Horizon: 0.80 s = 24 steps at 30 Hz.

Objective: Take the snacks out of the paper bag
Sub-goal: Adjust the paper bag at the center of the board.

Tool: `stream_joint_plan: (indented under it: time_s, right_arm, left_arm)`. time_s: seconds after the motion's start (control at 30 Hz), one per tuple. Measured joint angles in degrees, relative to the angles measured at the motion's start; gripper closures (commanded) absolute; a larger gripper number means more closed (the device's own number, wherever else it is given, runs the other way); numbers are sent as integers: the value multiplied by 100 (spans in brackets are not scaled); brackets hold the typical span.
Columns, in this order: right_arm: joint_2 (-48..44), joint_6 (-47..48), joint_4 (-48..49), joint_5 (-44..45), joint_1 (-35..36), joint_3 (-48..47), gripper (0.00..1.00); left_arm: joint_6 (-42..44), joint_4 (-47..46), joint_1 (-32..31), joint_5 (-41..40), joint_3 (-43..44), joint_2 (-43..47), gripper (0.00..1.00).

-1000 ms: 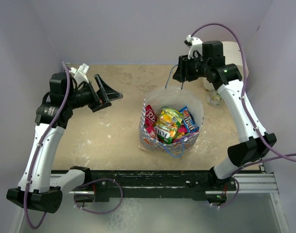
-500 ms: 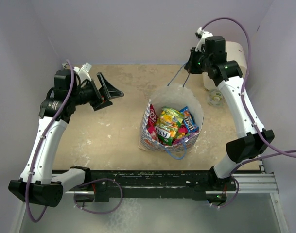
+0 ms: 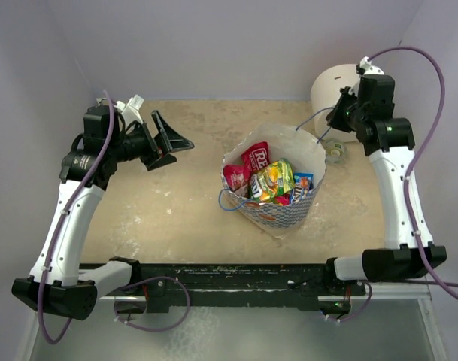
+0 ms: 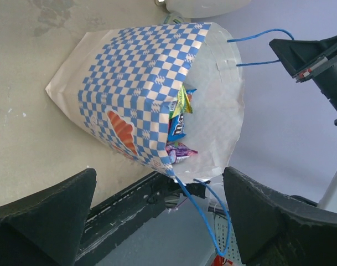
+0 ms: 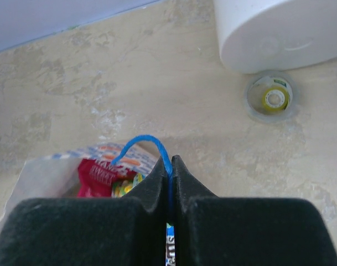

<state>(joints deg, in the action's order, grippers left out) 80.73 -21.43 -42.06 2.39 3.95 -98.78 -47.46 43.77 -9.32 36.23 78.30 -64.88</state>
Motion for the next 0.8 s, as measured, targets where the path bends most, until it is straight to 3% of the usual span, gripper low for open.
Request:
stream_joint_plan:
  time_s: [0.17,0.3,0.5,0.73,0.8]
  right_arm:
    - [-546,37,-269,-570,4,175,96]
    - [-767,0,-315,-1379,7,175,93]
    - [-848,-142,-256,-2417,4,284,92]
    - [-846,-173,-205,-2739,4,369,91]
    - [-848,-166,-221,-2754,4,369,91]
  left_arm:
    - [-155,9,-229,116,98,-15,1]
    - [-299,116,-796,20,101,-15,1]
    - [-595,831,-2352,-931,229,20,0]
    - [-1147,1196,-3713,-1847,85,337,18]
    - [-1231,1088,-4004,-1993,79,238,29]
